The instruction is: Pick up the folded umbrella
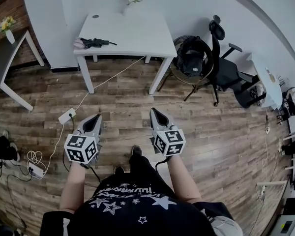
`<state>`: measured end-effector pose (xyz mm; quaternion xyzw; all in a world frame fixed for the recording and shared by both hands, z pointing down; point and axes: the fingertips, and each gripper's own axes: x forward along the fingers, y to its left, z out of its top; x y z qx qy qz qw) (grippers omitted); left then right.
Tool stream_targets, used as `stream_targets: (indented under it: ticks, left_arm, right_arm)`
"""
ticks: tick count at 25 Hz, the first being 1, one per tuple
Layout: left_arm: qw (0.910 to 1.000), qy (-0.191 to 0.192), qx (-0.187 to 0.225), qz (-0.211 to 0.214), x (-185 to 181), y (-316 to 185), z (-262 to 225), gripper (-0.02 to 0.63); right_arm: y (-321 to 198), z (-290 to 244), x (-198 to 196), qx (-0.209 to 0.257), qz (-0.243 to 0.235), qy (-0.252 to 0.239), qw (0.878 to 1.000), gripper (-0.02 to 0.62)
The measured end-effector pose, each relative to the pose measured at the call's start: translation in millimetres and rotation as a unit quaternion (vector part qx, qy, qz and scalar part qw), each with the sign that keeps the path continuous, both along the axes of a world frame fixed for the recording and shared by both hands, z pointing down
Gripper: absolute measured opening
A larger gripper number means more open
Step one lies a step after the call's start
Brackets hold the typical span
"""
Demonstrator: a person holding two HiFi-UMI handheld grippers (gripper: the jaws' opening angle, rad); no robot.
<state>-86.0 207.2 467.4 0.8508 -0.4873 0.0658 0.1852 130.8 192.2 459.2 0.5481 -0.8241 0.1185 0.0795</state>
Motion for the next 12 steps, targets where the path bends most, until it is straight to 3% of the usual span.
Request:
stream_targets:
  ticks: [6, 12]
  left_arm:
    - [0.9998, -0.012, -0.013, -0.011, 0.7, -24.7, 13.8, 0.0]
    - [0.9991, -0.023, -0.019, -0.031, 9.2, -83.9, 18.0, 0.0]
  right_arm:
    - [-39.2, 16.2, 6.0, -0.008, -0.003, -0.021, 1.0, 0.017]
    - [-112.0, 24.1, 16.8, -0.013, -0.016, -0.036, 0.999, 0.017]
